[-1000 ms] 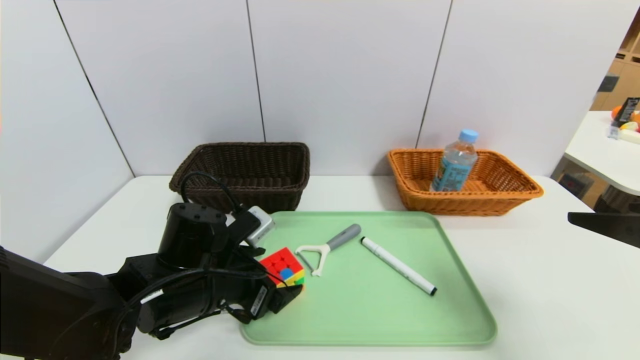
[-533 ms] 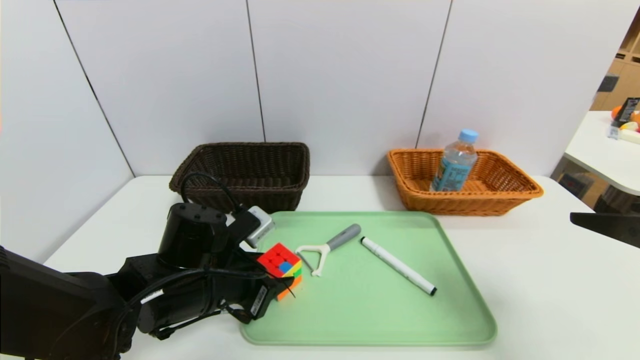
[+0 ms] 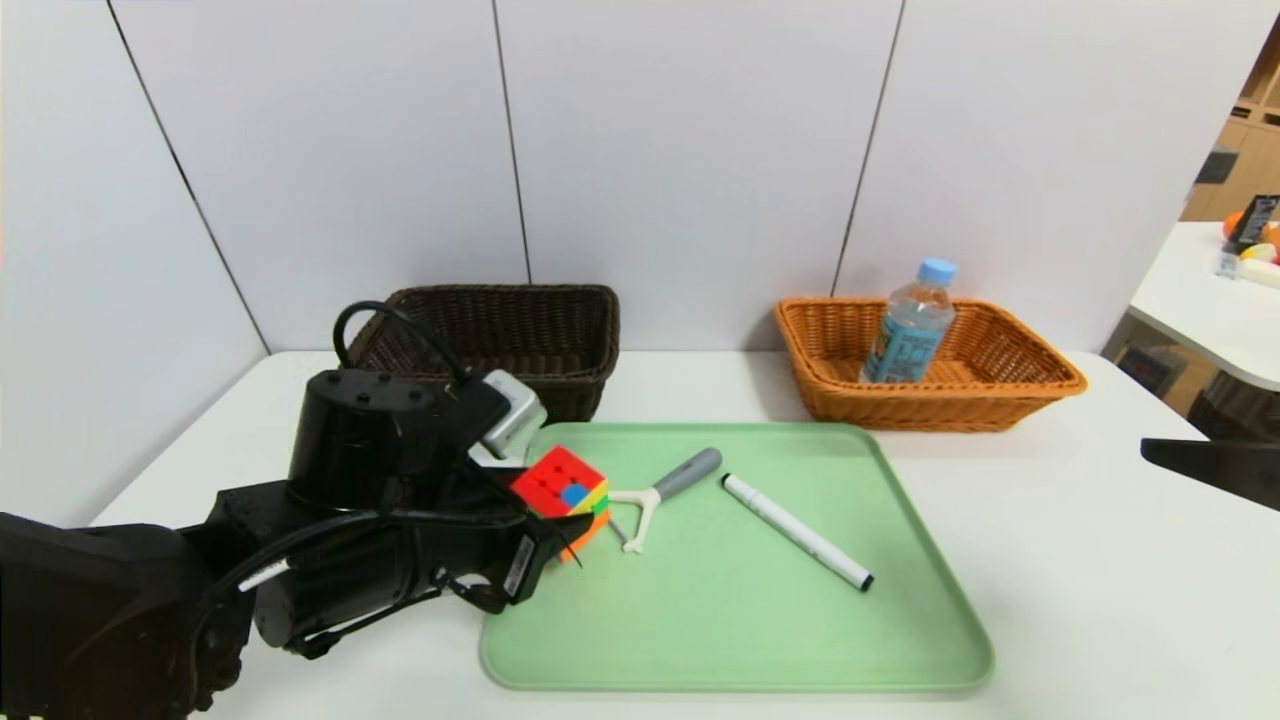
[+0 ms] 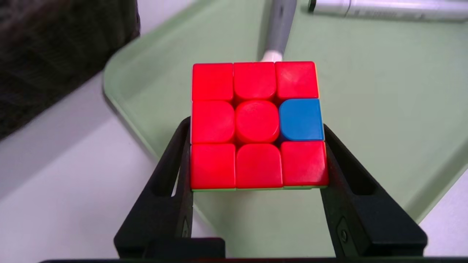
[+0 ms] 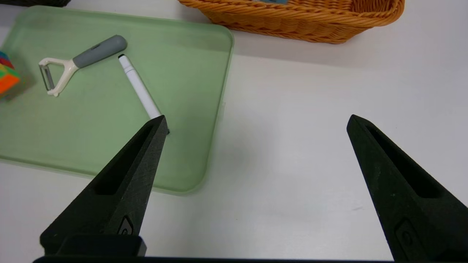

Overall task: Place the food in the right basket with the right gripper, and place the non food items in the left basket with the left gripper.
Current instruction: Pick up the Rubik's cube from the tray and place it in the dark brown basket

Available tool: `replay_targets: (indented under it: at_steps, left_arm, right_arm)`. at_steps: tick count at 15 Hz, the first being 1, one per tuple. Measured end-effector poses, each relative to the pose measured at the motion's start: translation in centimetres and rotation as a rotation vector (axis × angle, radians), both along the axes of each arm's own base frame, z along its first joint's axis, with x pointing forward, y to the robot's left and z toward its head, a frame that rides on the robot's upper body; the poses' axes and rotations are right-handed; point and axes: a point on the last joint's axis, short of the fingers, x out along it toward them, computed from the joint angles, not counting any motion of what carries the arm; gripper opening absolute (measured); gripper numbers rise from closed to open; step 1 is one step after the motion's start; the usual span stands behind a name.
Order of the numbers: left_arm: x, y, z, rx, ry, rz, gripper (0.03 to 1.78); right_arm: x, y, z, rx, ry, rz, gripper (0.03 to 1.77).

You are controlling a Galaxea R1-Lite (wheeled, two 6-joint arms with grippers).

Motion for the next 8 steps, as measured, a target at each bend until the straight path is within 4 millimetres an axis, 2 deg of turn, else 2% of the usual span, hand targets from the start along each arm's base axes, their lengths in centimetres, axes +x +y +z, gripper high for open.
replay_targets:
  at_steps: [2, 5, 6, 8]
  left_arm:
    - [-0.1, -0.3, 2.4, -0.018, -0.045, 0.026, 0.96]
    - [0.2, -0.4, 7.3, -0.066, -0.108, 0.109, 0.96]
    - [0.5, -0.1, 8.8, -0.070, -0.128, 0.159, 0.96]
    - [2.1, 1.0, 10.7, -0.065, -0.152, 0.276, 0.96]
  right_arm:
    - [-0.2, 0.0, -0.3, -0.001, 0.006, 0.000, 1.69]
    - [-0.4, 0.0, -0.4, -0.001, 0.006, 0.000, 1.69]
    - [-0.4, 0.0, -0.3, -0.001, 0.004, 0.000, 1.69]
    - [-0.5, -0.1, -0.3, 0.000, 0.003, -0.001, 1.69]
